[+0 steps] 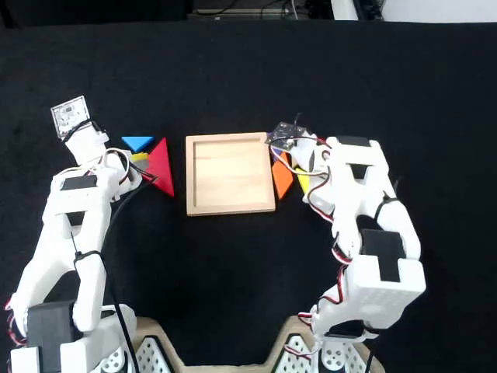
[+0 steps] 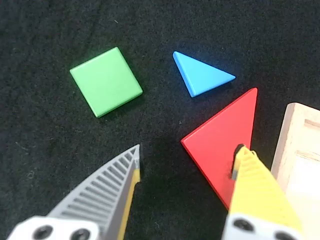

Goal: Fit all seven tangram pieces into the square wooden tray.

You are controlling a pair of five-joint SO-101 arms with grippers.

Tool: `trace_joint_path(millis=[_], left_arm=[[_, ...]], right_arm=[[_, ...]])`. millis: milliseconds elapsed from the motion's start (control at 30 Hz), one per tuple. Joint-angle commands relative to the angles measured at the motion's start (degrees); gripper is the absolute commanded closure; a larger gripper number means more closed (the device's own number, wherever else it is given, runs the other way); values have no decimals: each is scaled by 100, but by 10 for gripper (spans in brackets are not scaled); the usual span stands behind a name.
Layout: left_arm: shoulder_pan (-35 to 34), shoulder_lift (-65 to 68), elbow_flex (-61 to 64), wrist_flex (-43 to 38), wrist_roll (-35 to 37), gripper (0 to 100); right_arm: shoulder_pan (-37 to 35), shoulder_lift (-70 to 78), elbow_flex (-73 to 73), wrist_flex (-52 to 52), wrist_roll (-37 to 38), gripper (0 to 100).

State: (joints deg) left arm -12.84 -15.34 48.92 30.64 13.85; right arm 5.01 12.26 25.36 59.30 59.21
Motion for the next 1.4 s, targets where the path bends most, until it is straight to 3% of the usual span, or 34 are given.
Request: trace_joint_path(millis=[0, 300, 567, 833, 1133, 1367], left_arm=[[-57, -26, -31, -88, -9, 707], [-57, -26, -40, -105, -9, 707], [-66, -44, -40, -79, -9, 707], [-268, -53, -40, -105, 0, 707], [-268, -53, -40, -105, 9, 707], [-268, -70, -40, -114, 9, 707]], right_arm=[[123, 4, -365, 97, 70, 871], [-237, -1138, -1253, 993, 167, 870], [-1626, -1270, -1253, 1143, 1697, 869], [-2910, -716, -1956, 1090, 2312, 868], [-3068, 796, -2870, 1143, 2303, 871], [-3235, 963, -2897, 1143, 2295, 868]])
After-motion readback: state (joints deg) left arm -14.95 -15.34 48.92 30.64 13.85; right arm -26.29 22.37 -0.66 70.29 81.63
